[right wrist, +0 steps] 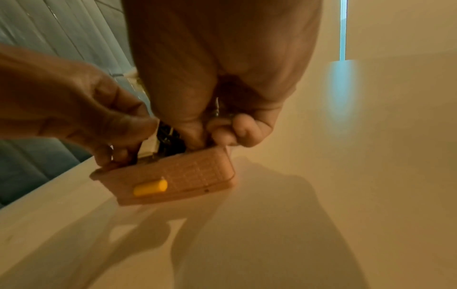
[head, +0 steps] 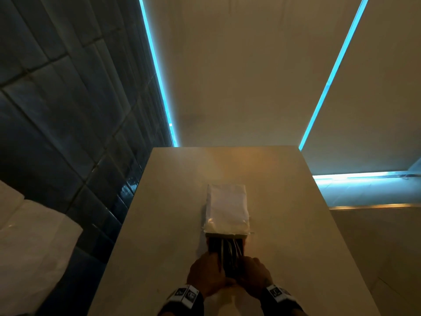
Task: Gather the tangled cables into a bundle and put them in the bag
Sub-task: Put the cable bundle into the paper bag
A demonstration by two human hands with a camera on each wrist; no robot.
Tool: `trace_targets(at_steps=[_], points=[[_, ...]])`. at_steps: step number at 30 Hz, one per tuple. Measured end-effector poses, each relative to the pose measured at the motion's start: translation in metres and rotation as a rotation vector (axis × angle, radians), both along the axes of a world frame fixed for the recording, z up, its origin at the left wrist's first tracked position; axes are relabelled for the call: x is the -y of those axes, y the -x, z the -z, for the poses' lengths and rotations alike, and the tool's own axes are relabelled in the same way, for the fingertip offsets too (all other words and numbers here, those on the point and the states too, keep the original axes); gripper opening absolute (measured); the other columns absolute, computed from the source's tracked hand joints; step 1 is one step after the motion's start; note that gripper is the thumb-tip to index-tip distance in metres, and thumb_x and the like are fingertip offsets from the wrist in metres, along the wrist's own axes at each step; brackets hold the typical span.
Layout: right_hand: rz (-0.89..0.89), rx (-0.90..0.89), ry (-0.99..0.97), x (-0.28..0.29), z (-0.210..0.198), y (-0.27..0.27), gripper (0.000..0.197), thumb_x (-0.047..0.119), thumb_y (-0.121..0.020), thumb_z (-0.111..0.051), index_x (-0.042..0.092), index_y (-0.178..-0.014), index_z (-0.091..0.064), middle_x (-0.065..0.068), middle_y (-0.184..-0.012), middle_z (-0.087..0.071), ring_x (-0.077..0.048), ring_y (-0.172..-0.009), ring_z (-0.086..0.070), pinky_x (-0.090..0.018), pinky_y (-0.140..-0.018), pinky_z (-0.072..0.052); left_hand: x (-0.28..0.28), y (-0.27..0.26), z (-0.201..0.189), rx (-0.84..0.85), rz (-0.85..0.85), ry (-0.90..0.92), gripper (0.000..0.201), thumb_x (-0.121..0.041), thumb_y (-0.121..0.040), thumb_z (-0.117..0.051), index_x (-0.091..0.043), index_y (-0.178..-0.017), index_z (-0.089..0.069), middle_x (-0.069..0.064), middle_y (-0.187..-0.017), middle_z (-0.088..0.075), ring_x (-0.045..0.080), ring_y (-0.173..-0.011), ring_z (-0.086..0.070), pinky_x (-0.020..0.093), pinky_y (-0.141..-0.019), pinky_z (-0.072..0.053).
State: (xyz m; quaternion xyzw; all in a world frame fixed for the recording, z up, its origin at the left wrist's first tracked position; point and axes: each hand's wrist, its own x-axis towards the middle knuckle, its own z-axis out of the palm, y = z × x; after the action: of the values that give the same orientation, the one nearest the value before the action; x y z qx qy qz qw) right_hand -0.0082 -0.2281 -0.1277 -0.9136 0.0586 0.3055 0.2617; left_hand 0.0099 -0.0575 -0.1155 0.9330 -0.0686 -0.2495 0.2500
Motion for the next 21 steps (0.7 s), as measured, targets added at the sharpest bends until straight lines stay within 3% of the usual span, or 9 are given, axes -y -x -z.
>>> trace_targets(at_steps=[3,5,7,9,12,14,17,19,21], points=[[-0.029,-0.018,-0.083,0.006,-0.002,-0.005,0.049,0.061,-0.074,-0.064,0.024,-0.106,-0.058,-0.006,-0.113,-0.057,-0.025,-0.104,-0.057,-0.027,-0.073,-0.039,0.003,0.002,0.002,0.039,0.005,-0.045,0.065,-0.049,-0.064,-0.080,-0.019,-0.116,-0.055,0.000,-0.115,-0.058,0.022,-0.101,-0.060,0.032,-0.081,-0.051],[0.004,-0.049,-0.162,0.015,0.004,-0.010,0.043,0.063,-0.059,-0.067,0.029,-0.084,-0.060,-0.007,-0.098,-0.064,-0.016,-0.078,-0.066,-0.027,-0.062,-0.048,0.003,0.000,0.004,0.054,0.005,-0.031,0.059,-0.044,-0.065,-0.080,-0.019,-0.113,-0.057,0.001,-0.114,-0.061,0.022,-0.099,-0.062,0.032,-0.079,-0.052],[0.030,-0.090,-0.209,0.018,-0.002,-0.011,0.033,0.049,-0.062,-0.072,0.021,-0.077,-0.061,-0.007,-0.081,-0.064,-0.003,-0.047,-0.060,-0.027,-0.053,-0.053,0.003,-0.003,0.008,0.051,0.001,-0.012,0.063,-0.050,-0.064,-0.079,-0.021,-0.116,-0.058,-0.003,-0.114,-0.061,0.020,-0.099,-0.062,0.027,-0.076,-0.050],[0.047,-0.098,-0.248,0.014,-0.013,-0.010,0.027,0.037,-0.075,-0.075,0.017,-0.067,-0.058,-0.001,-0.062,-0.060,-0.002,-0.037,-0.054,-0.026,-0.050,-0.052,0.005,-0.002,0.011,0.064,0.014,-0.025,0.067,-0.056,-0.067,-0.074,-0.021,-0.120,-0.055,-0.003,-0.116,-0.060,0.019,-0.102,-0.061,0.027,-0.077,-0.049],[0.065,-0.089,-0.199,0.007,-0.008,-0.009,0.039,0.045,-0.084,-0.068,0.014,-0.065,-0.054,-0.009,-0.070,-0.064,-0.015,-0.058,-0.065,-0.029,-0.055,-0.052,0.009,0.005,0.017,0.134,0.050,-0.146,0.059,-0.050,-0.083,-0.061,-0.016,-0.129,-0.045,0.003,-0.125,-0.053,0.022,-0.109,-0.057,0.031,-0.084,-0.048],[0.062,-0.048,-0.118,0.002,-0.001,-0.007,0.037,0.047,-0.086,-0.061,0.011,-0.084,-0.059,-0.020,-0.098,-0.065,-0.031,-0.092,-0.064,-0.034,-0.070,-0.049,0.010,0.010,0.021,0.161,0.062,-0.216,0.053,-0.042,-0.091,-0.050,-0.016,-0.136,-0.038,0.005,-0.131,-0.048,0.023,-0.115,-0.052,0.033,-0.089,-0.046],[0.068,-0.071,-0.065,-0.002,-0.007,-0.004,0.051,0.047,-0.087,-0.057,0.004,-0.113,-0.056,-0.017,-0.118,-0.057,-0.032,-0.111,-0.055,-0.034,-0.082,-0.046,0.008,0.009,0.018,0.138,0.079,-0.168,0.047,-0.039,-0.091,-0.052,-0.015,-0.131,-0.043,0.006,-0.127,-0.052,0.023,-0.112,-0.055,0.033,-0.089,-0.047],[0.070,-0.106,-0.083,0.002,-0.008,-0.010,0.055,0.050,-0.084,-0.062,0.002,-0.111,-0.057,-0.017,-0.114,-0.059,-0.031,-0.107,-0.058,-0.039,-0.084,-0.050,0.001,0.002,0.014,0.085,0.097,-0.081,0.040,-0.036,-0.089,-0.056,-0.013,-0.122,-0.051,0.007,-0.121,-0.056,0.023,-0.107,-0.057,0.031,-0.085,-0.047],[0.112,-0.068,-0.128,0.006,-0.013,-0.018,0.044,0.051,-0.081,-0.063,0.009,-0.089,-0.062,-0.014,-0.092,-0.064,-0.026,-0.082,-0.064,-0.036,-0.070,-0.054,-0.008,-0.004,0.010,0.029,0.090,0.003,0.022,-0.029,-0.087,-0.059,-0.014,-0.103,-0.058,0.007,-0.114,-0.057,0.021,-0.102,-0.057,0.028,-0.082,-0.045]])
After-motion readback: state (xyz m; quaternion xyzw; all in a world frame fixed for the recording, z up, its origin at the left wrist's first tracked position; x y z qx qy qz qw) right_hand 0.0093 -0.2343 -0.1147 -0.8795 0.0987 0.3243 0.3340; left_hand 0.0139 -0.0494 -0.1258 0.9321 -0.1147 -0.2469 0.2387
